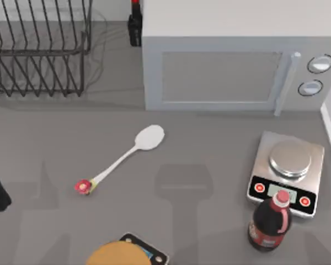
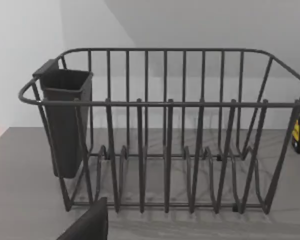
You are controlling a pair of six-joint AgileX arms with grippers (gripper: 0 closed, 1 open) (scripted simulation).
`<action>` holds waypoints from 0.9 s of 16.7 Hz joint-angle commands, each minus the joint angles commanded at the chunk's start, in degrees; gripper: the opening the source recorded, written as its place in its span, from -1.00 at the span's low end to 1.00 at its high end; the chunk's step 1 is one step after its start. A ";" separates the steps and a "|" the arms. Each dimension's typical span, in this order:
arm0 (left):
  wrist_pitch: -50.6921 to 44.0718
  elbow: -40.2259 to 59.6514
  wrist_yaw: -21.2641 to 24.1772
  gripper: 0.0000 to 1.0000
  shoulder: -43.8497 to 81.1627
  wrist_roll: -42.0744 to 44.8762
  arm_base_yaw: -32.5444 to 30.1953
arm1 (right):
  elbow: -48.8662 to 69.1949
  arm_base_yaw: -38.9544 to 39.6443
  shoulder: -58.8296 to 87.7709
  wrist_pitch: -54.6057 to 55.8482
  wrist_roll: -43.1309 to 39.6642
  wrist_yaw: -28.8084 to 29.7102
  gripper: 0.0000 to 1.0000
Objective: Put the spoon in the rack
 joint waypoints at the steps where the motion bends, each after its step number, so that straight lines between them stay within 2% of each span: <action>1: 0.00 0.00 0.00 1.00 0.00 0.00 0.00 | 0.00 0.00 0.00 0.00 0.00 0.00 1.00; 4: -1.30 1.73 0.00 1.00 1.75 0.38 -0.55 | 0.00 0.00 0.00 0.00 0.00 0.00 1.00; 7: -6.26 8.42 0.02 1.00 8.98 1.82 -2.64 | 0.00 0.00 0.00 0.00 0.00 0.00 1.00; 11: -16.81 22.90 0.04 1.00 26.48 4.90 -7.08 | 0.00 0.00 0.00 0.00 0.00 0.00 1.00; 15: -29.88 40.93 0.08 1.00 49.64 8.72 -12.59 | 0.00 0.00 0.00 0.00 0.00 0.00 1.00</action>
